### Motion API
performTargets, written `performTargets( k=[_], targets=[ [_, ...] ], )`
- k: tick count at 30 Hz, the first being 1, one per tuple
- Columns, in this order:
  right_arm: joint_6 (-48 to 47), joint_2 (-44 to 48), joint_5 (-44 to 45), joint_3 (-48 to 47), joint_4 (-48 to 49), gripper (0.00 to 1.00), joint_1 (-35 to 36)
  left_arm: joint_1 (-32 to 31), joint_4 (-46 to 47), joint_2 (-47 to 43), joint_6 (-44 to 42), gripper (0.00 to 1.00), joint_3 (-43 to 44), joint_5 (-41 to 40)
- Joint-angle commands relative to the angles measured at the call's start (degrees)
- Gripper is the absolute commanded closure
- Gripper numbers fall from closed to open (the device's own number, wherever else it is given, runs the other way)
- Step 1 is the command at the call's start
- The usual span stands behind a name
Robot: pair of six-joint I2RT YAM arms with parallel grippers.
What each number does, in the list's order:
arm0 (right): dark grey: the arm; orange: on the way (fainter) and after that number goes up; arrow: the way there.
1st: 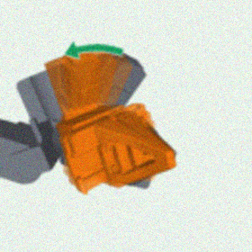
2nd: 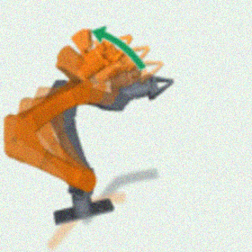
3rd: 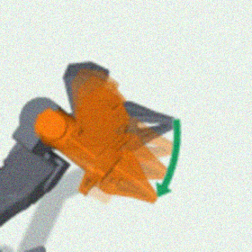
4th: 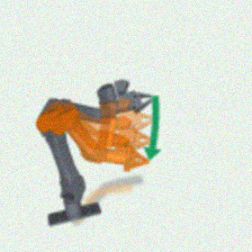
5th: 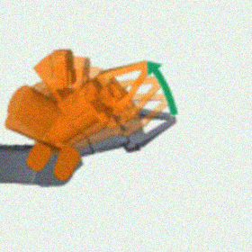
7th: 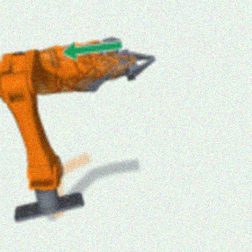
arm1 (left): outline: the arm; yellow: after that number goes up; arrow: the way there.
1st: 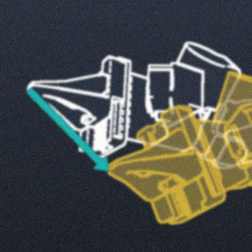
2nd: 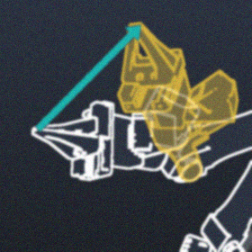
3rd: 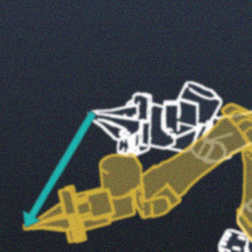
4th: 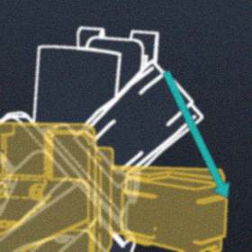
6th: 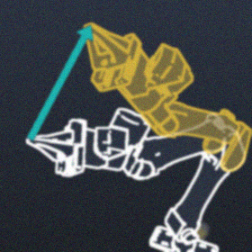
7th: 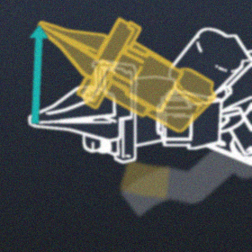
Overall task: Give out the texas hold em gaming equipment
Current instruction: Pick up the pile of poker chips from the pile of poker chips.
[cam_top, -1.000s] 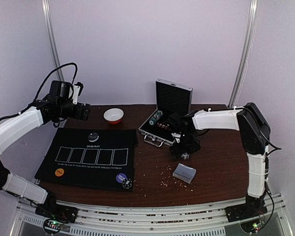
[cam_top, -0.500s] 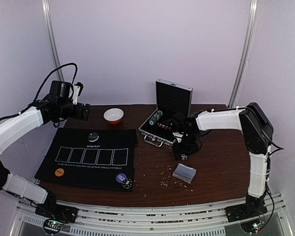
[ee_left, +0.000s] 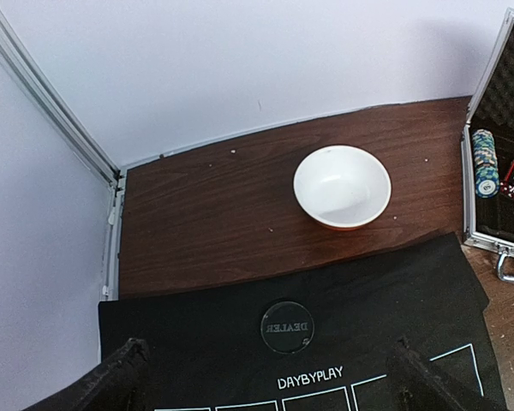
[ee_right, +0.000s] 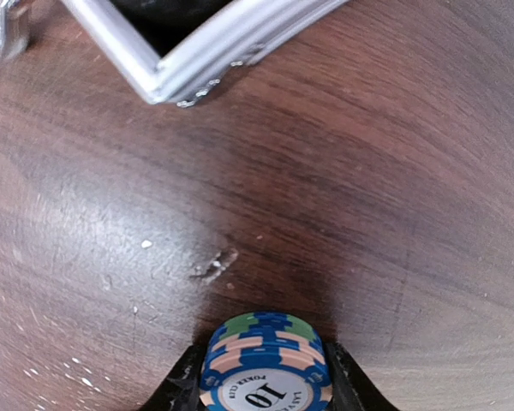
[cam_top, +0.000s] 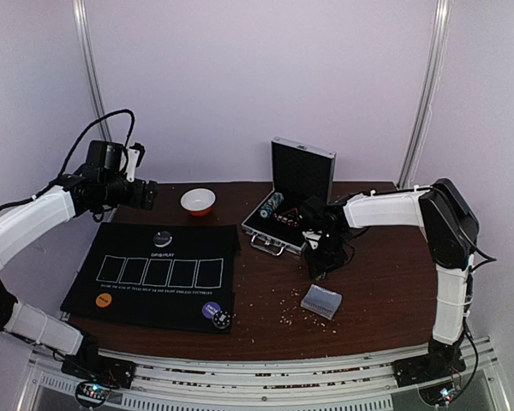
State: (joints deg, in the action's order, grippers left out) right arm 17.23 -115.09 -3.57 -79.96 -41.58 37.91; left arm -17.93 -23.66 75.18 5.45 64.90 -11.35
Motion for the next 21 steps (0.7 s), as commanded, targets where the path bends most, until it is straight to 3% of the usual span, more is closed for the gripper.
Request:
performTargets(
  k=[1, 7, 21],
  targets=[
    [-0.3, -2.5, -2.5, 2.6, -3.5, 0.67, -0.4, 0.3, 1.6, -1.4, -0.8, 0.02, -0.6, -0.3],
    [-0.4, -2.2, -2.4, -0.5, -4.1, 0.89, 0.2, 0.3, 1.6, -1.2, -0.7, 0.02, -0.3, -0.3],
    [-1.3, -1.1, 0.7, -10.3, -6.8, 0.98, 5.0, 0.3, 1.6, -1.4, -0.7, 0.02, -0.5, -0.3]
  ],
)
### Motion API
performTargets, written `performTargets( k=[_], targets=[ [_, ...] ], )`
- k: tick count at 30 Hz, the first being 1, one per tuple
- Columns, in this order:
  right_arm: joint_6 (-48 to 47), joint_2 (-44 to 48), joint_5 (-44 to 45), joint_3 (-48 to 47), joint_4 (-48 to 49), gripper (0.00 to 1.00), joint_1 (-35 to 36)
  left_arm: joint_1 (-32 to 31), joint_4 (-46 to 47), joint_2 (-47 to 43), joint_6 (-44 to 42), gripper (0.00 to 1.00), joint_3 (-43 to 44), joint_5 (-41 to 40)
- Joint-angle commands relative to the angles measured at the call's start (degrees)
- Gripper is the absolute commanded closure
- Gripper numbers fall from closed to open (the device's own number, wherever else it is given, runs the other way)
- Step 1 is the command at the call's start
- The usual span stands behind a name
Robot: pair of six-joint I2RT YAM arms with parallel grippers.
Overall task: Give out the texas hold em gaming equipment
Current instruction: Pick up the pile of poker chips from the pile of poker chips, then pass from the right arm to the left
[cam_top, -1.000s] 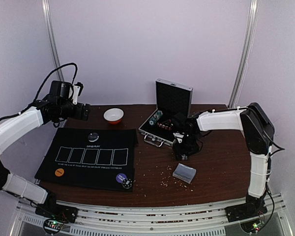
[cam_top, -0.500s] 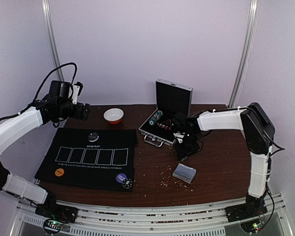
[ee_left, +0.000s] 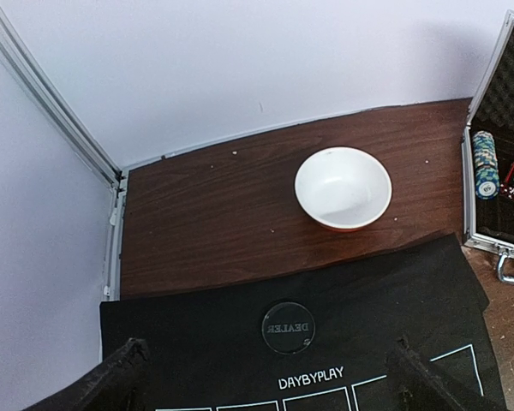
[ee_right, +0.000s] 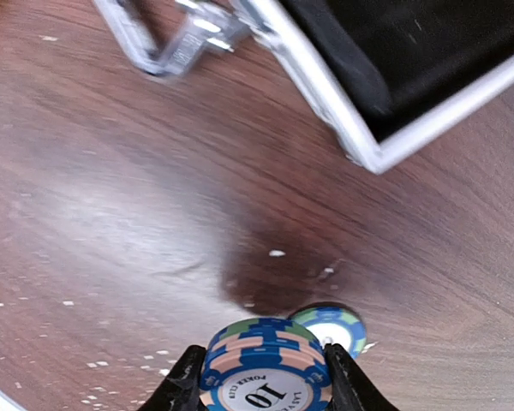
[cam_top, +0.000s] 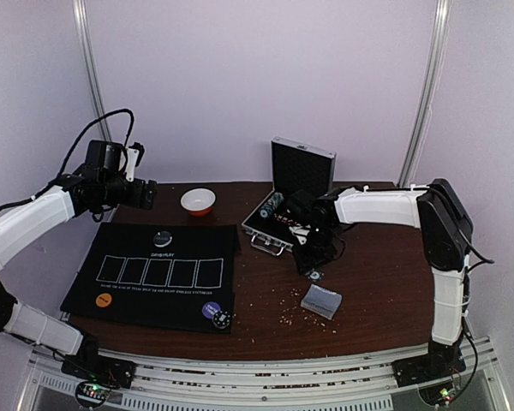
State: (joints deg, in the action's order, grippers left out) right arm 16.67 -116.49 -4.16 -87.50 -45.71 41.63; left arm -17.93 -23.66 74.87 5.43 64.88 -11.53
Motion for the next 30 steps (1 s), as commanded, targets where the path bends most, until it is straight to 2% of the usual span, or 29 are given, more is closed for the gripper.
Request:
performTargets(
  k=[1, 5, 8, 12, 16, 19, 22, 24, 30],
  targets=[
    [-0.9, 0.4, 1.3, -3.4, -2.8, 0.98, 1.7, 0.3, 1.5, -1.0, -0.6, 0.02, -0.4, 0.0],
    [-2.7, 0.6, 1.2, -7.1, -2.6, 0.98, 4.7, 0.3, 1.6, -0.9, 0.2, 0.02, -0.4, 1.5],
    [-5.1, 0.5, 3.7, -11.1, -1.6, 1.00, 7.9, 0.3, 1.6, -0.9, 0.9, 0.02, -0.6, 5.6],
    [-10.7, 1.4, 7.6, -14.9, 4.5, 0.97, 12.9, 0.3, 4.6, -1.3, 2.2, 0.07, -2.5, 21.0],
    [-16.0, 2.1, 10.0, -16.5, 11.9, 0.97, 17.3, 0.2, 9.7, -1.2, 5.8, 0.15, -5.5, 40.9],
    [-19.4, 2.0, 10.2, -18.0, 15.7, 0.96, 19.4, -0.4, 14.3, -1.9, 8.4, 0.16, -9.0, 52.2],
    [-21.5, 1.1, 10.0, -19.6, 17.8, 0.96, 20.5, -1.9, 19.4, -3.1, 10.9, 0.11, -13.1, 56.8],
    [-22.6, 0.6, 10.3, -20.2, 18.8, 0.96, 21.2, -2.6, 22.2, -3.3, 13.4, 0.09, -15.8, 57.1],
    [-24.1, -1.0, 10.6, -21.5, 20.2, 0.96, 22.5, -3.7, 28.8, -2.7, 18.5, 0.11, -19.8, 57.8]
  ],
)
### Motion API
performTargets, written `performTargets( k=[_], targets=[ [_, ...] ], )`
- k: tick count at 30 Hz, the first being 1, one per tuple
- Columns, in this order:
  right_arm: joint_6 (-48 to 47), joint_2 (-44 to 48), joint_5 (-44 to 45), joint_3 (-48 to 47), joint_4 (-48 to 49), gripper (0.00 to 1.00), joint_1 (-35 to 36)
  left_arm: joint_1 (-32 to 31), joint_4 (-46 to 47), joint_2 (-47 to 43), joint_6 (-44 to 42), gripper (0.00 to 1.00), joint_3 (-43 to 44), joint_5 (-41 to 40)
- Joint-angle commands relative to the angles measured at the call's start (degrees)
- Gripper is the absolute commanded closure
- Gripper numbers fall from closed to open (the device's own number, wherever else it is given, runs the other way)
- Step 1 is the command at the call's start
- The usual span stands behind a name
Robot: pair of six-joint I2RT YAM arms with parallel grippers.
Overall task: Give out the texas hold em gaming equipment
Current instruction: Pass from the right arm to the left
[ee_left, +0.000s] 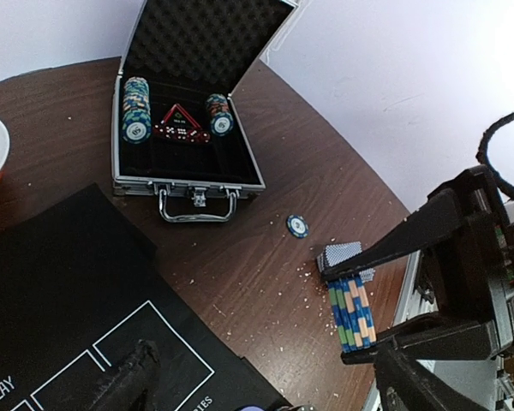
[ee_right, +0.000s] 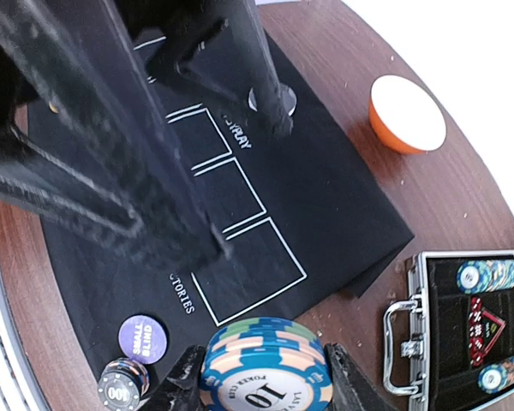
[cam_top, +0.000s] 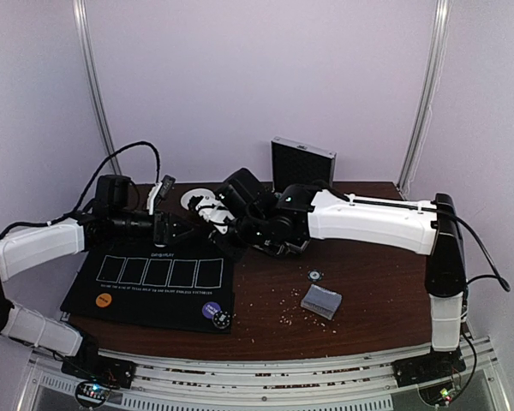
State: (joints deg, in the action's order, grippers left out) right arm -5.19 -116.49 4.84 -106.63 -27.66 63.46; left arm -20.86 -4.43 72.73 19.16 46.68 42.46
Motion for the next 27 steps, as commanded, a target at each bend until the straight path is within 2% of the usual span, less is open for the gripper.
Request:
performTargets(
  k=[1, 7, 12, 27],
  targets=[
    [-2.4, -1.3, 1.8, -2.7, 2.1, 0.96, 0.7, -1.2, 10.8, -0.6, 5.1, 0.11, -2.0, 4.1],
    [-3.2, -2.5, 2.0, -3.9, 2.1, 0.96, 1.2, -3.2, 11.9, 1.2, 5.4, 0.07, -2.0, 3.3],
    [-3.5, -3.2, 2.3, -4.7, 2.1, 0.96, 1.7, -4.7, 11.3, 3.5, 5.1, 0.11, -1.6, 2.9],
    [-3.6, -4.2, 3.9, -5.5, 1.9, 0.96, 1.8, -6.1, 6.9, 5.5, -0.3, 0.39, -0.8, 5.7]
  ],
)
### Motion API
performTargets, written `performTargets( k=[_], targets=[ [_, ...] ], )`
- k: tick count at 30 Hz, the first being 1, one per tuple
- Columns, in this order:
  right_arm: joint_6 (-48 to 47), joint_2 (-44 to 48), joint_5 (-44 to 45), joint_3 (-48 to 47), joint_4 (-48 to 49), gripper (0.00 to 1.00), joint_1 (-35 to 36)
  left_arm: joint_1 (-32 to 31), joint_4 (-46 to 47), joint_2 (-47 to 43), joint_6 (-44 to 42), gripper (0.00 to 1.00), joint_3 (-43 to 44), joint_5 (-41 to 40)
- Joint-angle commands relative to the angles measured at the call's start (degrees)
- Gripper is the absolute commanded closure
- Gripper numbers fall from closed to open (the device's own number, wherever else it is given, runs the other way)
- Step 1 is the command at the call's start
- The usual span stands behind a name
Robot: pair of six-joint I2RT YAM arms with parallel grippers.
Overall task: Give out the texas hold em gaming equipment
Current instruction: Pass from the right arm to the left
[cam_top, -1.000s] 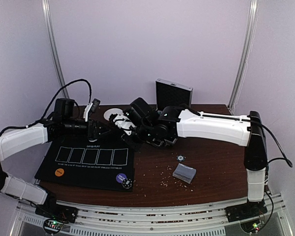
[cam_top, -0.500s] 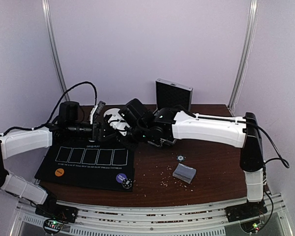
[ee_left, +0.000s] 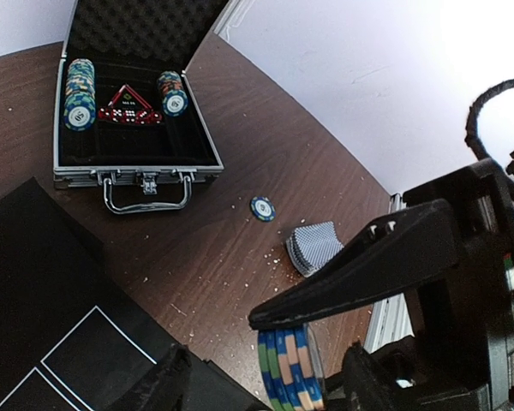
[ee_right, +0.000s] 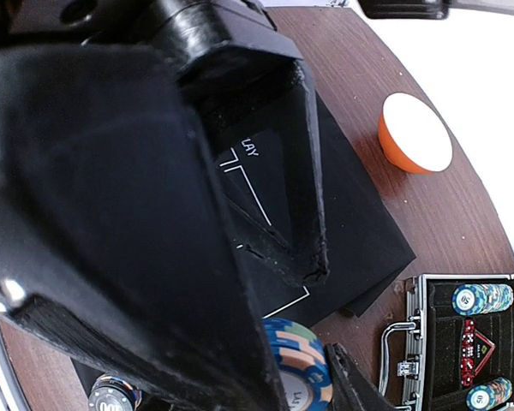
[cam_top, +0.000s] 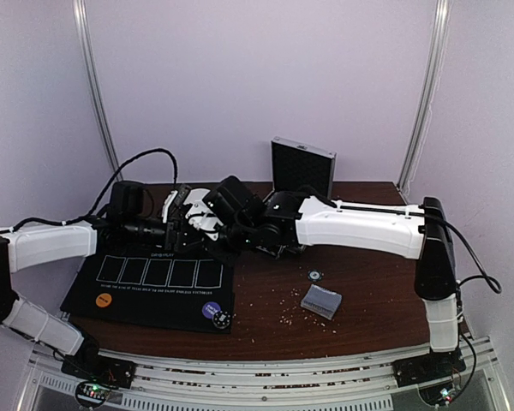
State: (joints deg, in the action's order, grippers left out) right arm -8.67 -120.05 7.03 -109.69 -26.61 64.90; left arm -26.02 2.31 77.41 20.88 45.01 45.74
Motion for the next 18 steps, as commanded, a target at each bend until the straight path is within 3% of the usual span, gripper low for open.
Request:
performTargets(
  k=[1, 13, 15, 18],
  targets=[
    [-0.1, -0.7, 1.6, -2.5, 0.9, 0.96, 0.4, -1.1, 0.2, 1.2, -2.0, 0.41, 0.9, 2.7],
    [-0.6, -0.8, 2.8, -2.7, 1.1, 0.96, 0.4, -1.8, -3.9, 2.1, -6.1, 0.60, 2.1, 7.1],
    [-0.6, -0.9, 3.0, -2.7, 1.2, 0.96, 0.4, -2.0, -4.5, 2.2, -6.6, 0.61, 2.1, 7.7],
    [-0.6, -0.8, 3.1, -2.7, 1.3, 0.96, 0.4, -2.1, -5.3, 2.4, -7.0, 0.50, 2.2, 7.8]
  ],
)
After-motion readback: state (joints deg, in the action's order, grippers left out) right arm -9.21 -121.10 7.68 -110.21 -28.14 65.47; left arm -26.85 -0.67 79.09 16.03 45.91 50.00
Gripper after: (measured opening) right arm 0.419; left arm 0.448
